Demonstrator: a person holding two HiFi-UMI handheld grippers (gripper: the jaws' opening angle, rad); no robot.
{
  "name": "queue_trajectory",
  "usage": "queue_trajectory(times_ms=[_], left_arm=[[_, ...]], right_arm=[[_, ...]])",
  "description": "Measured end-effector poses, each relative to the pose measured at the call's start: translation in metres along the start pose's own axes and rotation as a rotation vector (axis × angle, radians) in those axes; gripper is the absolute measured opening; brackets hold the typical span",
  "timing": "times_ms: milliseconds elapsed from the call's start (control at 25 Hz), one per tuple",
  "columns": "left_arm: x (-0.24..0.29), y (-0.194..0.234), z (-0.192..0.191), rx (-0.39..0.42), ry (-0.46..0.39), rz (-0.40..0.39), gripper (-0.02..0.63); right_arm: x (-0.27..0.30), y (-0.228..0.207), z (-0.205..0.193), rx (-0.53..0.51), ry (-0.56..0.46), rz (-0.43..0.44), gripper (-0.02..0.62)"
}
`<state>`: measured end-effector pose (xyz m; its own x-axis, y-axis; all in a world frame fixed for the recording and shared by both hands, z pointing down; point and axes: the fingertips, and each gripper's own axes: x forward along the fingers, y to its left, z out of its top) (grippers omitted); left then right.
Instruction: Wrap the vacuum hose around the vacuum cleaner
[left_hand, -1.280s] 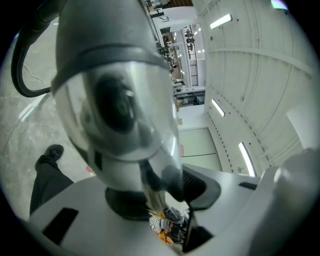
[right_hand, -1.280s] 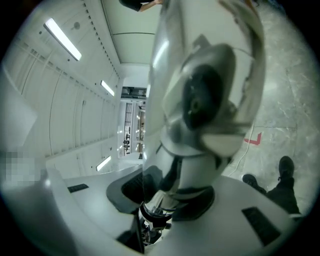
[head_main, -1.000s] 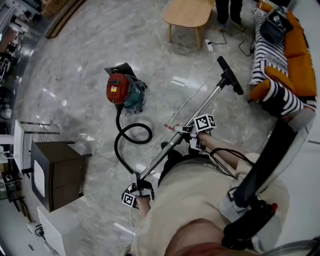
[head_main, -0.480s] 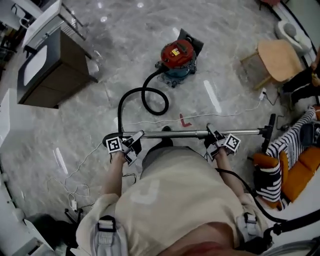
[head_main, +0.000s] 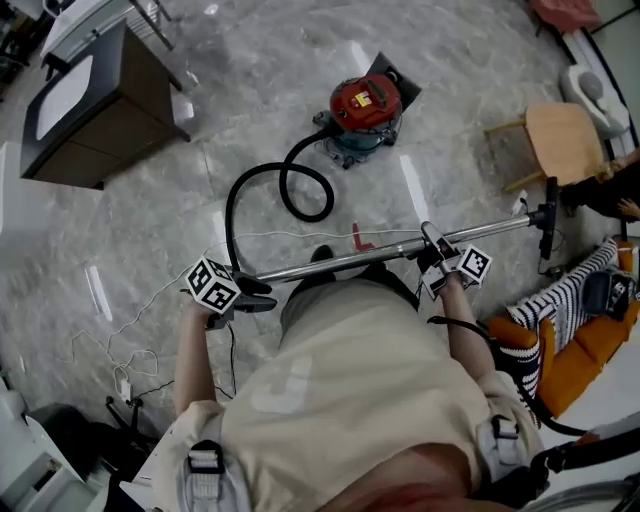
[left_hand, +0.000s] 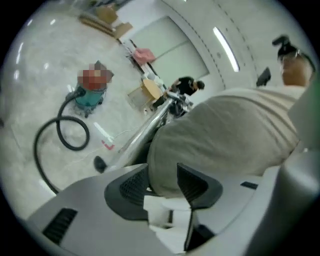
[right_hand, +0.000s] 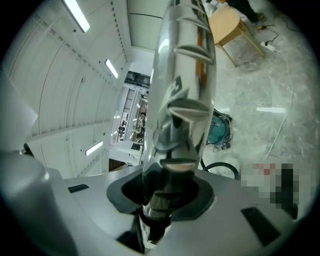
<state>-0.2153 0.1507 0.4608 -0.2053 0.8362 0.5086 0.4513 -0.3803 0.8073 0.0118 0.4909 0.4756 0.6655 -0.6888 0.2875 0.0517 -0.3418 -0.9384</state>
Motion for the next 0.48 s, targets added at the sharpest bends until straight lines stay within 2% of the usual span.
queue_trajectory(times_ms=[80,160,240,320,400,480], left_arm=[[-0.005,0.015,0.015,0.129,0.096,0.166,0.176],[0.001,0.029,0.036,0.210,0.099,0.273,0.176],[0.014,0.027,0.064,0.241,0.034,0.283,0.178],[0.029,0.016,0.103,0.262,-0.055,0.257,0.178],[0.051,0.005,0.147,0.292,-0.100,0.227,0.234],[0.083,0.000,0.186,0.341,-0.054,0.216,0.334]], right_arm=[[0.012,0.012,0.009,-0.046,0.039,0.036,0.106],[0.023,0.023,0.019,-0.092,0.076,0.080,0.106],[0.035,0.031,0.031,-0.136,0.112,0.109,0.106],[0.047,0.039,0.046,-0.166,0.145,0.137,0.104],[0.055,0.047,0.064,-0.191,0.174,0.177,0.104],[0.059,0.054,0.083,-0.212,0.205,0.235,0.104]])
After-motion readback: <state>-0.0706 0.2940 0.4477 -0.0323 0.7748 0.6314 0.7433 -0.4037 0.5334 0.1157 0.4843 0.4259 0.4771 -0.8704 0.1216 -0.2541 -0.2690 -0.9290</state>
